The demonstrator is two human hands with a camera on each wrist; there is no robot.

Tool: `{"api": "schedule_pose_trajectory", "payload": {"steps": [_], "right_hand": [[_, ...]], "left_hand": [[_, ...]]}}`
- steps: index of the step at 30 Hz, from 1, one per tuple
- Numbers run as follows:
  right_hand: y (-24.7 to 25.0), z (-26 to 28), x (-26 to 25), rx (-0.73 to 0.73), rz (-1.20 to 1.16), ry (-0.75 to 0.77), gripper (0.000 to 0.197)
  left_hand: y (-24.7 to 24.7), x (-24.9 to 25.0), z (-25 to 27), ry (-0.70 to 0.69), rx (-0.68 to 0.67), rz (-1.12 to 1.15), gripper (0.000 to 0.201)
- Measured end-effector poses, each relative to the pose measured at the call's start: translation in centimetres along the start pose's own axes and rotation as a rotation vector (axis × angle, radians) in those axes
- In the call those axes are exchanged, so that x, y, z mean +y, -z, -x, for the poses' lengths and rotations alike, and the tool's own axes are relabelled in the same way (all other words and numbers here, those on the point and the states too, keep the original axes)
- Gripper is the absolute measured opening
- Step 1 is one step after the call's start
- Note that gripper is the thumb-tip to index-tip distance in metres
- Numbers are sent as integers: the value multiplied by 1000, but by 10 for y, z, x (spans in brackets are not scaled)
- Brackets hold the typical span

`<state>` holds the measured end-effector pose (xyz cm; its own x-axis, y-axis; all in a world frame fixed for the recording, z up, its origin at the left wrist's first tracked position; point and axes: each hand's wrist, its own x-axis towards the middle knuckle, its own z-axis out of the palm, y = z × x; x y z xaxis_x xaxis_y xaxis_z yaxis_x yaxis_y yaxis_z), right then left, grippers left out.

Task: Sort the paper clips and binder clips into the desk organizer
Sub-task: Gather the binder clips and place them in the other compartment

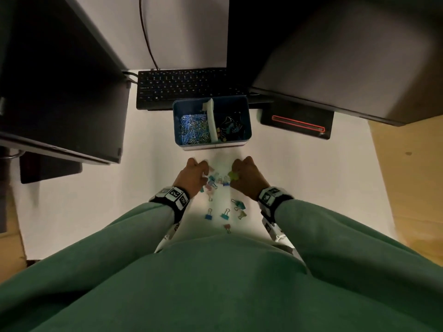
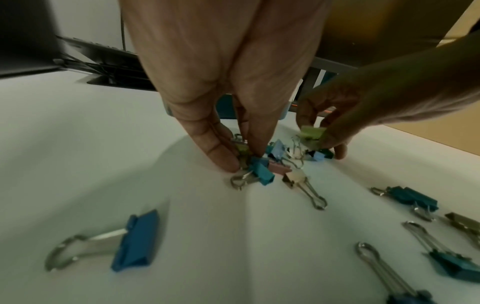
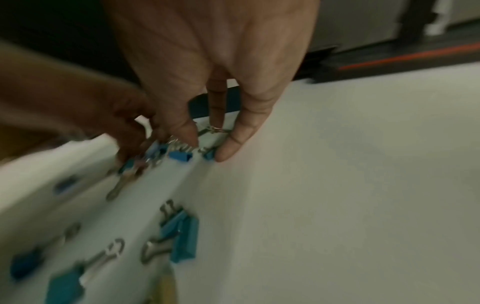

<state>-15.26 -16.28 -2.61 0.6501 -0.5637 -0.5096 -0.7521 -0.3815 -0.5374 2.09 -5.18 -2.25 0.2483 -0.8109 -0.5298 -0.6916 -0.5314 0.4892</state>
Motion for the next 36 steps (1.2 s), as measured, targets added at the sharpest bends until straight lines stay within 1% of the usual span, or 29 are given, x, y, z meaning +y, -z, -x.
{"api": "schedule_pose_trajectory", "payload": {"steps": [3, 5, 6, 7, 8, 9, 10, 12, 13, 14, 16, 17, 18, 19, 21, 22, 23, 24, 25, 27, 28, 29, 30, 32, 34, 36], "right_hand": [[24, 13, 2, 94, -434, -77, 29], [47, 19, -14, 130, -798, -20, 25], [61, 18, -25, 146, -935, 30, 24], [75, 13, -34, 187, -1006, 76, 23], [87, 5, -41, 245, -1002, 94, 23], [98, -5, -46, 305, -954, 98, 23], [105, -15, -48, 342, -835, 77, 23], [116, -30, -52, 368, -443, 77, 30], [115, -32, -51, 374, -266, 103, 34], [114, -29, -50, 401, -150, 137, 34], [104, -15, -47, 490, -75, 197, 24], [94, -7, -43, 496, -62, 208, 19], [82, 0, -38, 443, -34, 201, 19], [68, 7, -33, 328, 21, 184, 25], [39, 17, -24, 44, 157, 130, 49], [25, 18, -21, -43, 201, 118, 61], [12, 18, -18, -86, 229, 122, 70], [1, 17, -17, -109, 250, 141, 77], [-9, 14, -18, -129, 278, 165, 82], [-22, 9, -19, -137, 354, 208, 86], [-25, 7, -22, -126, 386, 223, 84], [-28, 4, -24, -119, 420, 234, 82], [-32, 2, -26, -119, 449, 247, 78], [-36, -3, -29, -110, 459, 267, 66], [-38, -8, -32, -87, 368, 239, 49], [-38, -10, -33, -84, 300, 197, 38]], "left_hand": [[-2, -4, 2, 13, 23, 48, 16], [-1, -5, 6, 6, 38, 76, 15], [1, -4, 8, -6, 48, 88, 14], [3, -2, 11, -33, 66, 93, 13], [7, 3, 14, -67, 85, 95, 13], [13, 10, 17, -108, 109, 103, 13], [21, 19, 18, -143, 138, 120, 12], [41, 42, 15, -215, 219, 170, 9], [52, 55, 13, -255, 265, 193, 7], [62, 67, 7, -286, 314, 220, 7], [81, 85, -4, -301, 384, 270, 12], [88, 90, -8, -286, 396, 276, 19], [93, 92, -10, -268, 401, 270, 25], [95, 90, -9, -259, 403, 245, 29], [94, 75, 3, -260, 408, 137, 29], [88, 62, 13, -241, 392, 67, 29], [79, 45, 25, -195, 351, 1, 32], [67, 25, 38, -116, 286, -54, 38], [53, 3, 52, -18, 207, -93, 48], [24, -37, 74, 177, 52, -65, 71], [11, -51, 79, 229, 7, -20, 82], [-1, -58, 80, 238, -8, 26, 90], [-10, -60, 79, 217, 4, 62, 95], [-23, -47, 68, 133, 57, 92, 98], [-31, -27, 53, 79, 99, 100, 92], [-36, -12, 38, 55, 123, 89, 75]]}}
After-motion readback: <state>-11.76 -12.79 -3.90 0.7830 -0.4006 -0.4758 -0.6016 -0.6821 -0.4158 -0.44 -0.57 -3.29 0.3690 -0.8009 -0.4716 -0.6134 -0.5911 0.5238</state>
